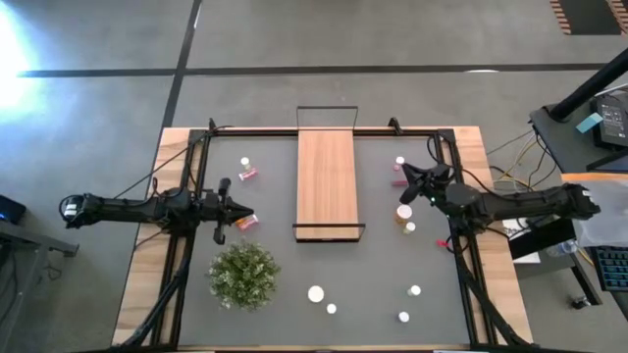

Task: Pick and place medicine bottles onto shelf by color
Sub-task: Put the top right pink pill bottle on the shelf

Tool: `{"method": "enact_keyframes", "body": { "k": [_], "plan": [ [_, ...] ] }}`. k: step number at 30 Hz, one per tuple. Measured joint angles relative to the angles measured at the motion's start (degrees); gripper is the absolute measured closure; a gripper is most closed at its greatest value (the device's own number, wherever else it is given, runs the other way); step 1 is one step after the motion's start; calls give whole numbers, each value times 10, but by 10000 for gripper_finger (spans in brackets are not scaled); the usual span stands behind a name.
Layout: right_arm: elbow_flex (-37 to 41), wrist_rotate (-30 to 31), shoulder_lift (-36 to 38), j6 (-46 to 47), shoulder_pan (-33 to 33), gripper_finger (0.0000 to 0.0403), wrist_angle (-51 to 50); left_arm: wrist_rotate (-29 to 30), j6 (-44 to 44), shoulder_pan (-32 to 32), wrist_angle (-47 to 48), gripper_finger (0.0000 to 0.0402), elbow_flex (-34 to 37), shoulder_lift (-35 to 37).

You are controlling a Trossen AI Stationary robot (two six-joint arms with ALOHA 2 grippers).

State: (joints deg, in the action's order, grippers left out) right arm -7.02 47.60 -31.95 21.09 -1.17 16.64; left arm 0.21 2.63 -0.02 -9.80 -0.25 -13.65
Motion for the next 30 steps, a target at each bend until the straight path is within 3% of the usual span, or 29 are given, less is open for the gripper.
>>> {"method": "enact_keyframes", "body": {
  "k": [6, 12, 17, 22, 27, 30],
  "plan": [
    [-81, 40, -100, 94, 0, 380, -93, 0, 0, 0, 0, 402, 0, 0],
    [-213, 59, -187, 356, -11, 380, -418, 0, 0, 0, 0, 402, 0, 0],
    [-315, -1, -257, 536, -36, 380, -637, 0, 0, 0, -1, 402, 0, 0],
    [-385, -57, -306, 567, -71, 380, -707, 0, 0, 0, 0, 402, 0, 0],
    [-418, -94, -334, 540, -128, 381, -713, 0, 0, 0, 0, 402, 0, 0],
    [-432, -150, -345, 501, -179, 381, -717, 0, 0, 0, 0, 402, 0, 0]
  ]
}}
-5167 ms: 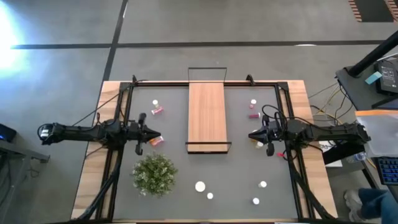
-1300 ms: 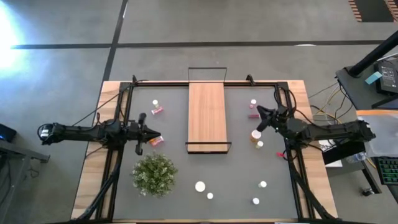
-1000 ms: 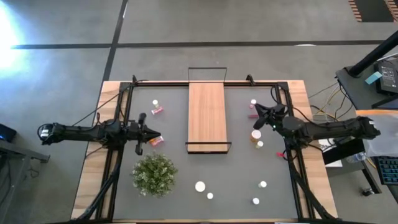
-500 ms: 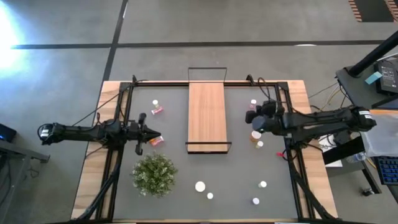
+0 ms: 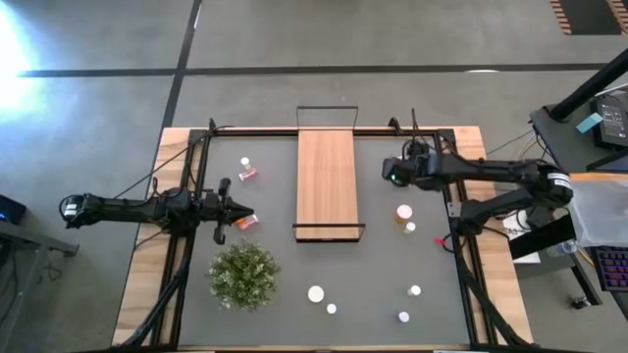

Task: Pick and place medicine bottles onto shelf by color
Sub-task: Put the top right pink pill bottle on the shelf

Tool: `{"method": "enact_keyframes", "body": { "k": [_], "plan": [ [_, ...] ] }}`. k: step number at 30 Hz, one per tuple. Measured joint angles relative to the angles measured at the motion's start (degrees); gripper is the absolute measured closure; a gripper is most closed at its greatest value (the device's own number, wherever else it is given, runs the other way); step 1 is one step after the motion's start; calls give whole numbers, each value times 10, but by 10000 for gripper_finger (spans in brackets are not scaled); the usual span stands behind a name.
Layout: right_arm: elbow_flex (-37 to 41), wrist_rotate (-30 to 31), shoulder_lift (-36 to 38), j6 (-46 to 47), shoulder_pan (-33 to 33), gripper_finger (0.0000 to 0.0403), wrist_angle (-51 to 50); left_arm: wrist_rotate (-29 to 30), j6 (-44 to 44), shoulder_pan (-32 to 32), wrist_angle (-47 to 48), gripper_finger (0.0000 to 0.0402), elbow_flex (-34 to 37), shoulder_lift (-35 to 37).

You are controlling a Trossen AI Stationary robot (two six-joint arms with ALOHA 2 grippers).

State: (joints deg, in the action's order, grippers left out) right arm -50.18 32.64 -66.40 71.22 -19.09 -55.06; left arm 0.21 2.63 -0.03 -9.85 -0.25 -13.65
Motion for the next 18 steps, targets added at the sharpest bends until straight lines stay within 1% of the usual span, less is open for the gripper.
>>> {"method": "enact_keyframes", "body": {
  "k": [5, 9, 13, 18],
  "plan": [
    [-20, -112, -18, -80, -99, 381, 1, 0, 0, 0, 0, 402, 0, 0],
    [-33, -189, -40, -125, -157, 381, 6, 0, 0, 0, 0, 402, 0, 0],
    [-47, -210, -72, -166, -182, 381, 14, 0, 0, 0, 0, 402, 0, 0],
    [-68, -211, -108, -171, -182, 381, 14, 0, 0, 0, 0, 402, 0, 0]
  ]
}}
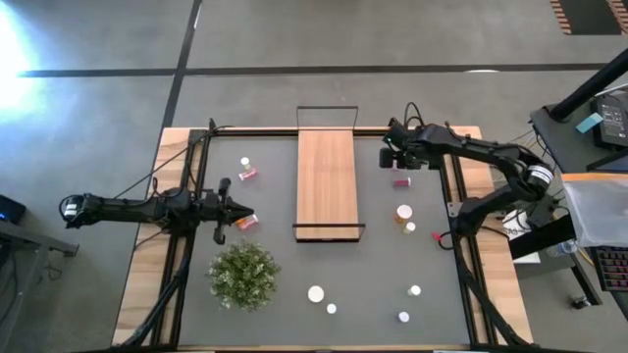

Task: Pick and place medicine bottles onto shelf by color
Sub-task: Put the top right pink pill bottle on the shelf

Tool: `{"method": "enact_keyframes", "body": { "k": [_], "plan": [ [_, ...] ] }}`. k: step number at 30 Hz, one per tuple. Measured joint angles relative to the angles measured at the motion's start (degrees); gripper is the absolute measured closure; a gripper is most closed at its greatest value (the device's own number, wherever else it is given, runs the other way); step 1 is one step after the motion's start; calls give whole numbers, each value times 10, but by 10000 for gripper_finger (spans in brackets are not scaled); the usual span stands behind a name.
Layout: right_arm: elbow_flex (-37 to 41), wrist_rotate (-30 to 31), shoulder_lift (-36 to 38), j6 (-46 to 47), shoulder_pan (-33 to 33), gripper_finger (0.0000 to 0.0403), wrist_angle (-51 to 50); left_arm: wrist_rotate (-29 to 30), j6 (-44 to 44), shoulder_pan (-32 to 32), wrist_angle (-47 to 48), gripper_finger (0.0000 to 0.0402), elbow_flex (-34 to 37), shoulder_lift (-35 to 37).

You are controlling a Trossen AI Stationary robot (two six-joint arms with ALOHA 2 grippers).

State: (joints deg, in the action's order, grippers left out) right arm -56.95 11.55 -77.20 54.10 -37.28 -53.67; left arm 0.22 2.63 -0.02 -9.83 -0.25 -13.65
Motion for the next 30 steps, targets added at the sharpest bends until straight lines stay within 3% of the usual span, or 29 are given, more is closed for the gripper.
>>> {"method": "enact_keyframes", "body": {
  "k": [8, 30],
  "plan": [
    [-8, -11, -11, 3, 0, 363, -1, 0, 0, 0, 0, 402, 0, 0],
    [-6, -10, -35, -12, -16, 159, 22, 0, 0, 0, 0, 402, 0, 0]
  ]
}}
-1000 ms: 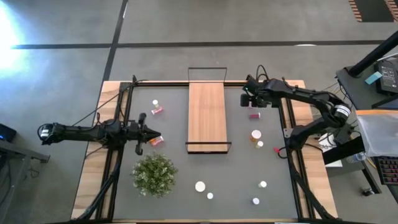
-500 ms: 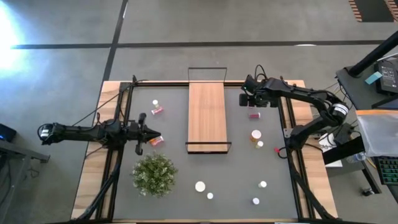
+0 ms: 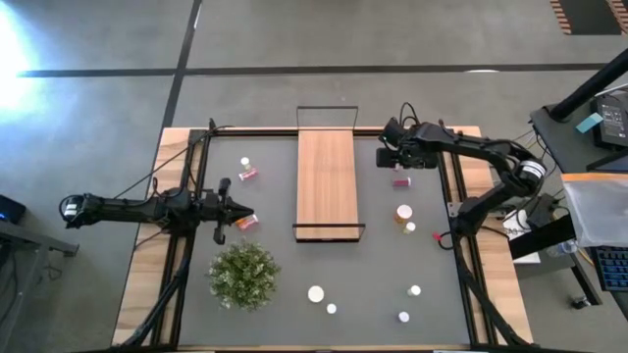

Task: Pick and place medicine bottles onto shelf by color
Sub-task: Put the top right pink pill bottle on the shelf

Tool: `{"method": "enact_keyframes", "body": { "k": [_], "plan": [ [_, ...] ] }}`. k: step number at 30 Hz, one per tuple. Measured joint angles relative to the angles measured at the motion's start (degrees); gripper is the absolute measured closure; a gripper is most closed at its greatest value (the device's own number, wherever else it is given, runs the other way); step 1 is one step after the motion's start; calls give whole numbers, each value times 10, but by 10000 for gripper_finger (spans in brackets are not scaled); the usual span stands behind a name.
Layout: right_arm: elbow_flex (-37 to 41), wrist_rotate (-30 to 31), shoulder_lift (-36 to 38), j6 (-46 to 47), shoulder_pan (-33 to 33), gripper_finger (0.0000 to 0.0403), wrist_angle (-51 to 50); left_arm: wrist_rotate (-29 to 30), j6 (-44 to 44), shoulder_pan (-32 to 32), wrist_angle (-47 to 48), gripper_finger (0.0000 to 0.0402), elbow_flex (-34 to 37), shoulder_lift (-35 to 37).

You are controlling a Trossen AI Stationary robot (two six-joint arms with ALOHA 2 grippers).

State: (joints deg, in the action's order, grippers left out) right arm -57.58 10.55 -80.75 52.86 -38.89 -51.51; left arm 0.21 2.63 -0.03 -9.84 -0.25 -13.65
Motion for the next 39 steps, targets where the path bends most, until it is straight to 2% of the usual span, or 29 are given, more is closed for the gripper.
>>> {"method": "enact_keyframes", "body": {
  "k": [9, 19, 25, 39],
  "plan": [
    [2, -20, -32, -22, -37, 111, 19, 0, 0, 0, 0, 402, 0, 0],
    [2, -36, -61, -53, -55, 107, 52, 0, 0, 0, 0, 402, 0, 0],
    [2, -37, -61, -56, -57, 132, 68, 0, 0, 0, 0, 402, 0, 0],
    [2, -37, -61, -56, -57, 228, 70, 0, 0, 0, 0, 402, 0, 0]
  ]
}}
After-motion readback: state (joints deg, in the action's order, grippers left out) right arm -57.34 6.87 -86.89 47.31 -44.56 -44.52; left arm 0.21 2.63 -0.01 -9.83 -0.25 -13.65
